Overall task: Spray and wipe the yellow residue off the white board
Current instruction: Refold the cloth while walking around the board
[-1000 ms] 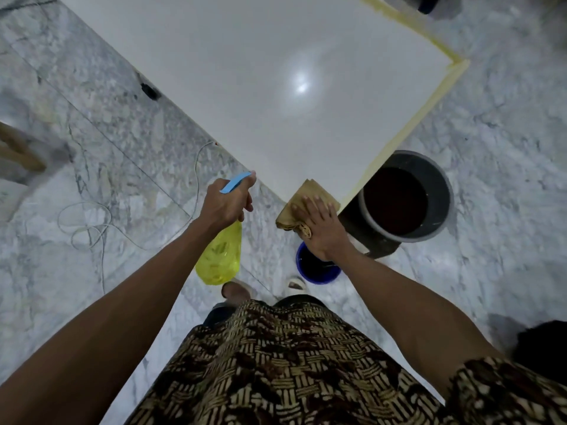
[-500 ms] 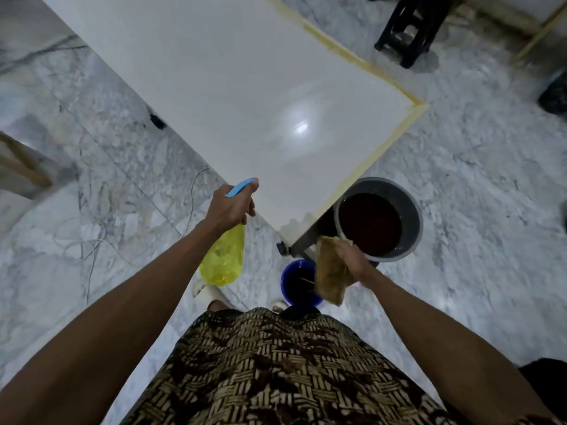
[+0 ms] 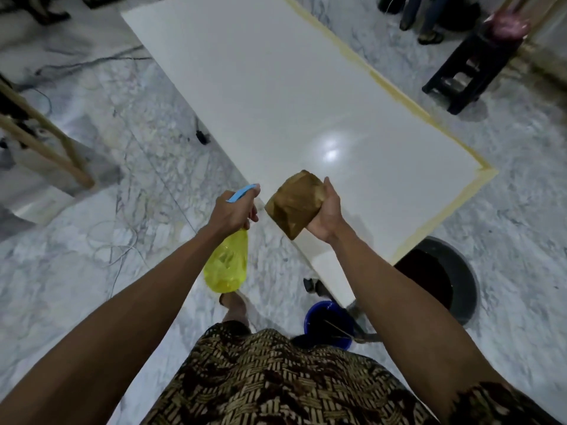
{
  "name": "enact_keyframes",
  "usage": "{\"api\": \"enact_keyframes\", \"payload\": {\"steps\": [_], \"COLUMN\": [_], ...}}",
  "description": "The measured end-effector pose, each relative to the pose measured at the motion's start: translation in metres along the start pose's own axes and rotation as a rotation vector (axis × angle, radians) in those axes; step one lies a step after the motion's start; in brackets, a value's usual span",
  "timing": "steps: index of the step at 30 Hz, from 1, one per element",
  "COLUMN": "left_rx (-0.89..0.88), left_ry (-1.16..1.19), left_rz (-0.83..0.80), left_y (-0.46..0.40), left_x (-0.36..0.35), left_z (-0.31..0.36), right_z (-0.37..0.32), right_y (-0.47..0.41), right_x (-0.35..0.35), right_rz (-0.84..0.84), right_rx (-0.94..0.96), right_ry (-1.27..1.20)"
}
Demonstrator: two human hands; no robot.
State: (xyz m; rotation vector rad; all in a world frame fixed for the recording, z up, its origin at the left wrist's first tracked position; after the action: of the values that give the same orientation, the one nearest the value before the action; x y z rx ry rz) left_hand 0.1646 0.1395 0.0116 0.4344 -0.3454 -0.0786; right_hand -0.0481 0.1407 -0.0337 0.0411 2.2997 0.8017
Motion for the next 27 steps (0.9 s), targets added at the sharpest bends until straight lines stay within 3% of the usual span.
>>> {"api": "enact_keyframes", "payload": {"steps": [4,14,20,27], "left_rx": [0.031,0.049,0.108,0.220], "left_ry": [-0.018,0.008,0.076,0.107], "left_rz": [0.061,0.188,0.263,0.332], "left_y": [-0.049,-0.175,-0.266,-0.437], "left_x": [0.073,0.245,0.323,0.410], "left_z": [0.003,0.027,0.043,0.071], "right_z": [0.012,0.031,0.004,-0.037], "right_y": [-0.077,-0.239,-0.346,-0.538], "right_x": [-0.082,-0.261,-0.354,-0.457], "right_rz": [-0.101,-0.117,-0.175,-0.225], "right_rx": [-0.043,-0.140,-0.131,-0.198], "right_ry": [-0.071,-0.012,0.110,0.184]}}
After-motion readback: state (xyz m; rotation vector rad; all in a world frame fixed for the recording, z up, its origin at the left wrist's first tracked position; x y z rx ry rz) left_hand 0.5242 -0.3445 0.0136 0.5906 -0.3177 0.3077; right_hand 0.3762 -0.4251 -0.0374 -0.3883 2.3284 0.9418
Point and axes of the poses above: each hand's wrist, its own y-axis away from the middle knuckle, its own x-axis out of the back of the hand, z = x × y, the point moved 5 cm from there along -y, towards the middle knuckle, and after that the axes turned 2 degrees about -z, right-handed, at the moved point
